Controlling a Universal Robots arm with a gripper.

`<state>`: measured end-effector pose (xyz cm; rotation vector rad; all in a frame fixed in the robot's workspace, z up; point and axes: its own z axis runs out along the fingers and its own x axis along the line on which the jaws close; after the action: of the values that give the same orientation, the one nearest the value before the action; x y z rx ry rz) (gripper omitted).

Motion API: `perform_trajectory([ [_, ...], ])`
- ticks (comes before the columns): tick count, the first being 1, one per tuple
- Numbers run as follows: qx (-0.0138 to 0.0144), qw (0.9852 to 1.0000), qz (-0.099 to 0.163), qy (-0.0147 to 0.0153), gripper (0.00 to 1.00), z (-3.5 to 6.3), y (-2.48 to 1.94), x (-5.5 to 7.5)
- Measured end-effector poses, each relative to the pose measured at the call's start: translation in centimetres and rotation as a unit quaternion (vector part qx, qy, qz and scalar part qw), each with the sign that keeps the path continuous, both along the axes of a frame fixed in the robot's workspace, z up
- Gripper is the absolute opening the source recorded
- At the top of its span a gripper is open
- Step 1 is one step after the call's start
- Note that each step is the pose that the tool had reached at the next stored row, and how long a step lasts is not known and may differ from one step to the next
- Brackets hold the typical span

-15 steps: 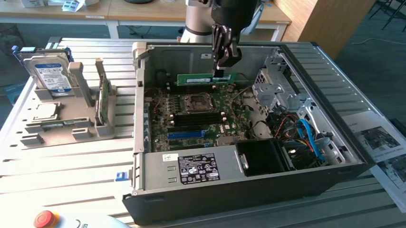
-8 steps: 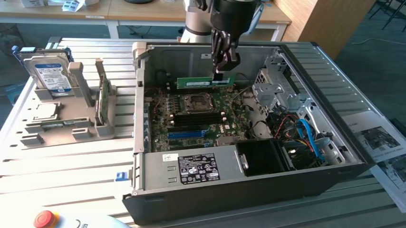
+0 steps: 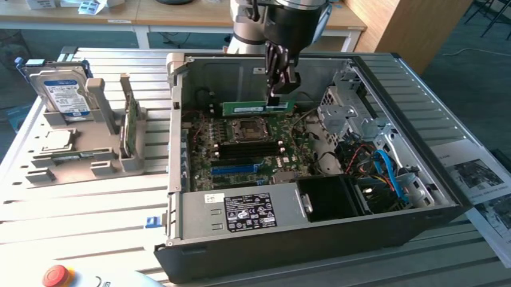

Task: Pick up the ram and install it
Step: 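Insert the ram into the slot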

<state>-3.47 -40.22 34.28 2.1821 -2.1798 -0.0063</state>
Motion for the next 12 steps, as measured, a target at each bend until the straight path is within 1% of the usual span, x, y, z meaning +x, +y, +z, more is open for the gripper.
perform_trajectory([
  [12,0.0000,1.0000,0.000,0.0000,0.12,-1.73,0.07,0.0],
])
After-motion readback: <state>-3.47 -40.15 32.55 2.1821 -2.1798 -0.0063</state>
